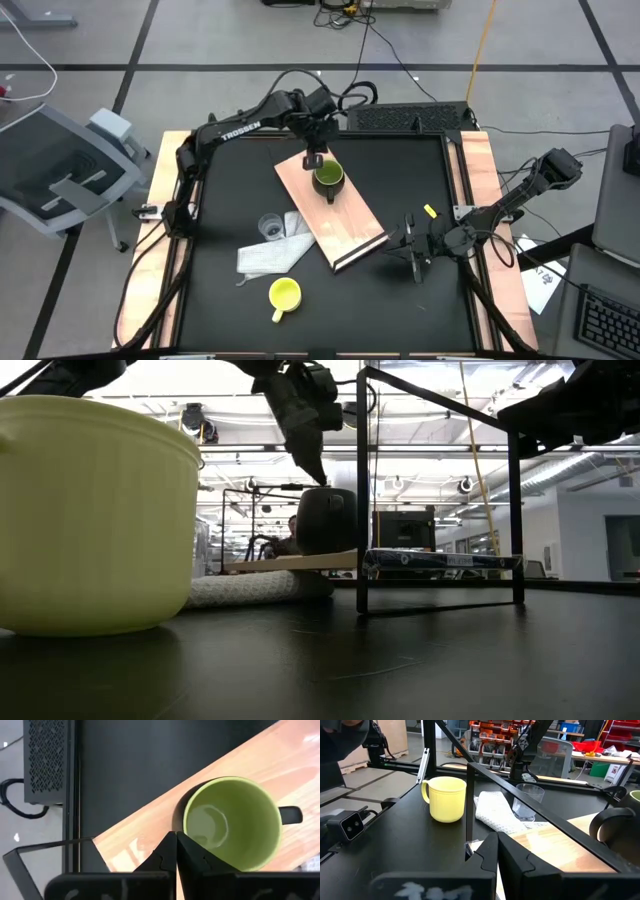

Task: Stack small to large cups/mugs on shelf
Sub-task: Put the black mug on the shelf

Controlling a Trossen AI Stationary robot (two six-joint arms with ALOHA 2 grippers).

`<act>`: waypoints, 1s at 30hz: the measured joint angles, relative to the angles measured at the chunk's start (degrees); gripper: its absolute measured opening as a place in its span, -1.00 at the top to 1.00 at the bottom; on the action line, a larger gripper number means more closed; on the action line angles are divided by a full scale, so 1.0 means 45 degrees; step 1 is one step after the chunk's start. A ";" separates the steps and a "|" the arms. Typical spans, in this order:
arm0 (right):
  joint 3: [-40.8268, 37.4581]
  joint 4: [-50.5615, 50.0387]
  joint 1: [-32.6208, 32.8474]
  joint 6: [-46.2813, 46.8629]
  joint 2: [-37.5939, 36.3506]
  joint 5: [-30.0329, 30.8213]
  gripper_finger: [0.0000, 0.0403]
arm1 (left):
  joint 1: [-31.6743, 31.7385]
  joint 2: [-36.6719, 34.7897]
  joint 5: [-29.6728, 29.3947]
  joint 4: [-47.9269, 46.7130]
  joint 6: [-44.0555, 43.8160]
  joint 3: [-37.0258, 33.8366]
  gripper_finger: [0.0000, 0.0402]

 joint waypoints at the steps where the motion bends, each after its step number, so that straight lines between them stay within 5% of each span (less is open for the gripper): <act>1: 0.0000 0.0004 0.0000 0.0000 0.0000 0.0002 1.00 | -0.0041 0.0000 -0.0009 0.0000 0.0053 -0.0004 0.97; 9: 0.0000 0.0002 0.0000 0.0000 0.0000 0.0003 1.00 | -0.0390 0.0000 -0.0043 0.0068 0.0282 -0.0009 0.93; 22: 0.0000 -0.0004 0.0000 0.0282 0.0000 0.0005 1.00 | -0.0672 -0.0005 -0.0055 0.0275 0.0261 -0.0019 0.29; 30: 0.0000 -0.0190 0.0000 0.0291 0.0000 0.0005 1.00 | -0.0682 -0.0005 0.0145 0.0695 -0.0092 -0.0019 0.13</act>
